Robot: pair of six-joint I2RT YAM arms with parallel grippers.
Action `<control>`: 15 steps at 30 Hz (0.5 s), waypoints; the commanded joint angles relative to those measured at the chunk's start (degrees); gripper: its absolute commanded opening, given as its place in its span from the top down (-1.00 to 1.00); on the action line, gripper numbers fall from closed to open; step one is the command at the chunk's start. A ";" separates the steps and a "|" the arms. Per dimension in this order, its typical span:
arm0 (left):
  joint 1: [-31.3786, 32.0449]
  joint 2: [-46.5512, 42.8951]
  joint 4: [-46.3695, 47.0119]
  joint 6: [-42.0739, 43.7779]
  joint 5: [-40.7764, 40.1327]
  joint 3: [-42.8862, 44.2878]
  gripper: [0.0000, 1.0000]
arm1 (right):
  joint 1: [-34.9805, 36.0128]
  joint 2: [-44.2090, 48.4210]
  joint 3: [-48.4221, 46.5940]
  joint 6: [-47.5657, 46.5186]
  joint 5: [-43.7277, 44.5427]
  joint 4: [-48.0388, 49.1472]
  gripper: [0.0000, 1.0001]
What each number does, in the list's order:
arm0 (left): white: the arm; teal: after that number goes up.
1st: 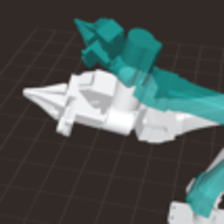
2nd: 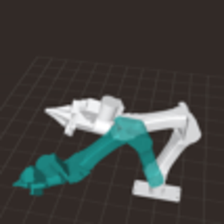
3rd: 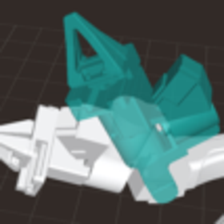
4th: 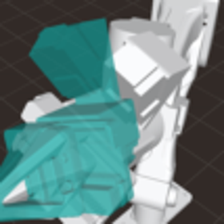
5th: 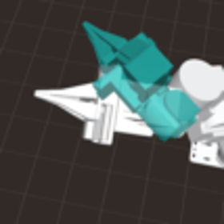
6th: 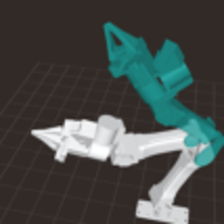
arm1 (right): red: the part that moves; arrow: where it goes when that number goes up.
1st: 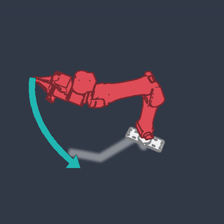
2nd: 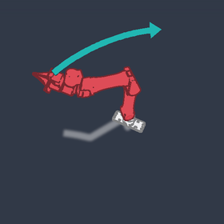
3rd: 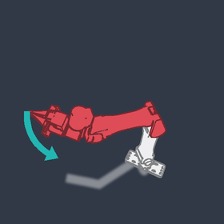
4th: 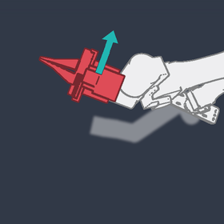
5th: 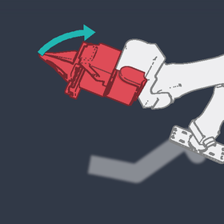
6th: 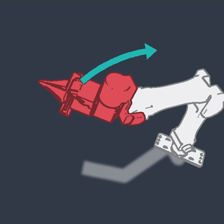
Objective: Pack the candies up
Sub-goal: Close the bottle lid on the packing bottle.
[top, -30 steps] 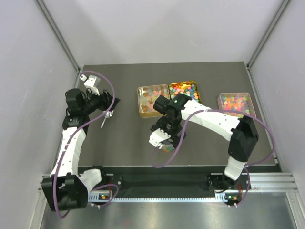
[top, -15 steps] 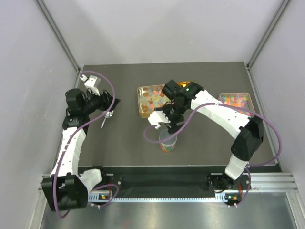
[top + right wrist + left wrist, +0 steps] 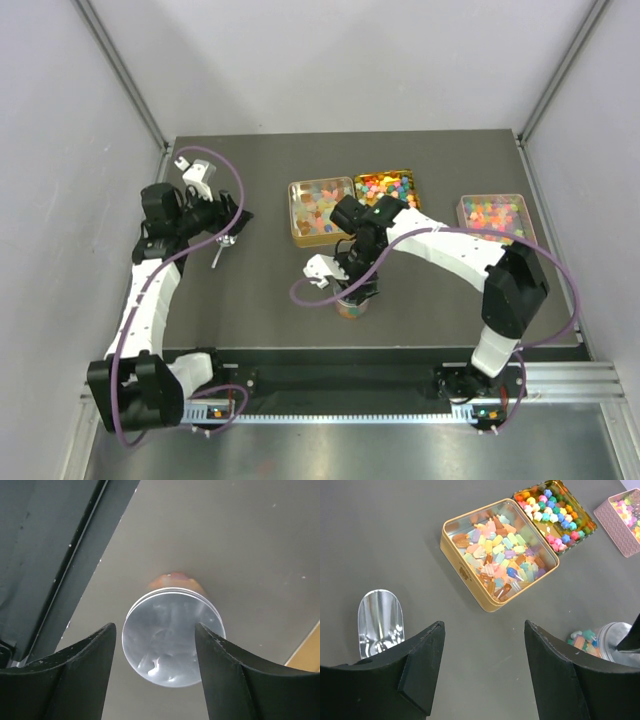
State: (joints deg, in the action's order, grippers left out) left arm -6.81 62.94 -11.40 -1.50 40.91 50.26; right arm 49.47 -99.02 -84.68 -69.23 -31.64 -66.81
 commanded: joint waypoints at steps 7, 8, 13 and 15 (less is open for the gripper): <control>-0.14 1.13 -1.87 2.55 0.32 5.20 -0.39 | -0.34 -2.58 2.86 -2.31 0.26 5.28 -0.28; -0.13 1.31 -1.96 2.73 0.23 5.29 -0.39 | -0.26 -2.40 2.95 -2.22 0.35 5.28 -0.28; -0.13 2.19 -1.61 2.55 0.14 5.55 -0.39 | -0.43 0.23 1.89 -3.97 3.07 4.94 -0.25; -0.13 2.28 -1.35 2.46 0.23 5.46 -0.39 | -0.87 3.04 1.19 -5.38 3.95 5.11 -0.25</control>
State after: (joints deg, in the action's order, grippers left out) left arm -6.81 64.71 -13.56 0.21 40.86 53.58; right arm 49.34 -99.46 -82.89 -70.89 -31.48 -63.64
